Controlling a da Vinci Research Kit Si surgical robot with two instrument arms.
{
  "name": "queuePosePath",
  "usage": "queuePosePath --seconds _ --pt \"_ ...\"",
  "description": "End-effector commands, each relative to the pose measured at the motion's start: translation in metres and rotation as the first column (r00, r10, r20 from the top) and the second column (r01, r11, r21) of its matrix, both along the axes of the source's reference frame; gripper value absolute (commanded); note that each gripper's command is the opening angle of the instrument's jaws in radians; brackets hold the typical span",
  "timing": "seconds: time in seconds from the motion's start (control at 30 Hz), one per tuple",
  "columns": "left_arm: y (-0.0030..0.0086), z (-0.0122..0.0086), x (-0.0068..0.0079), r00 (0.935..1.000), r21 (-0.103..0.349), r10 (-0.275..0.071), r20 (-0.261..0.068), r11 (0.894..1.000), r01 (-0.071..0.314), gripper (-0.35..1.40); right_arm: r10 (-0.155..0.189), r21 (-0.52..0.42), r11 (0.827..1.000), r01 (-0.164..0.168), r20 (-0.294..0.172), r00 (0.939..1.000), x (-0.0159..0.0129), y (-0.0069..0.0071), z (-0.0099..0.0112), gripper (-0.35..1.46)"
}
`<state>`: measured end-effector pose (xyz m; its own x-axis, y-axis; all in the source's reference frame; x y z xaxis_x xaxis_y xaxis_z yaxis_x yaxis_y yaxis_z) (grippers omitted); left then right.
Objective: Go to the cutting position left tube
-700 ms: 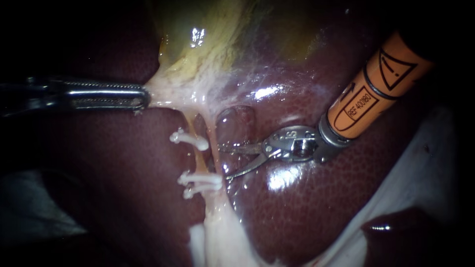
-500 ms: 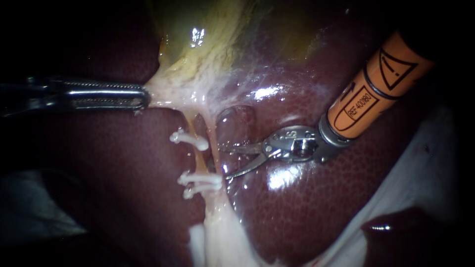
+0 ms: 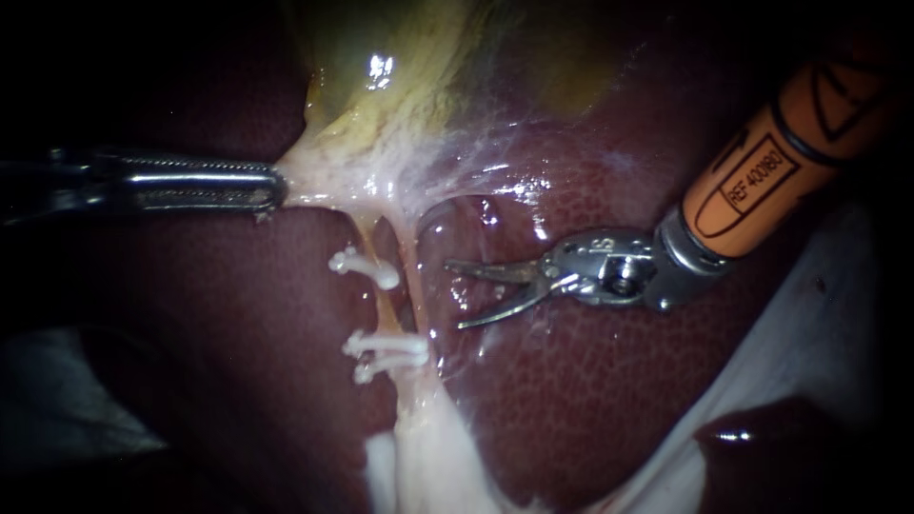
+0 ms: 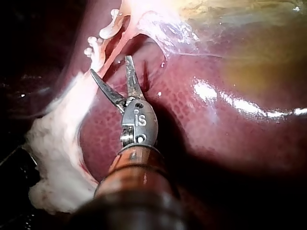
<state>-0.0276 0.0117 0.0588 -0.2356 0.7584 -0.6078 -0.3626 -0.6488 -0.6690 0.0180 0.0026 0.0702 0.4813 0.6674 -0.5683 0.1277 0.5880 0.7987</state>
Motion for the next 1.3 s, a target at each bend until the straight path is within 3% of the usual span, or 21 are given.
queuePosePath --seconds 0.03,0.33,0.5,1.03,1.3 --pt "0.0000 0.0000 0.0000 1.0000 0.000 0.000 0.000 1.000 0.000 -0.35 -0.009 0.016 1.000 0.009 0.001 1.0000 -0.0001 -0.0001 -0.0003 1.40" --pt "0.0000 0.0000 0.0000 1.0000 0.000 0.000 0.000 1.000 0.000 -0.35 -0.053 0.073 0.996 0.053 -0.010 0.9986 -0.0001 -0.0014 -0.0030 1.41" --pt "0.0000 0.0000 0.0000 1.0000 0.000 0.000 0.000 1.000 0.000 -0.35 -0.052 0.077 0.996 0.053 -0.008 0.9986 0.0013 -0.0018 -0.0035 1.40" --pt "-0.0001 0.0001 -0.0001 1.0000 -0.001 -0.001 0.000 1.000 0.001 -0.35 -0.069 0.062 0.996 0.066 0.050 0.9963 0.0042 -0.0031 -0.0007 1.40" --pt "-0.0001 0.0001 -0.0002 1.0000 -0.001 -0.001 0.000 1.000 0.001 -0.35 -0.075 0.051 0.996 0.071 0.075 0.9944 0.0045 -0.0028 0.0008 1.40"
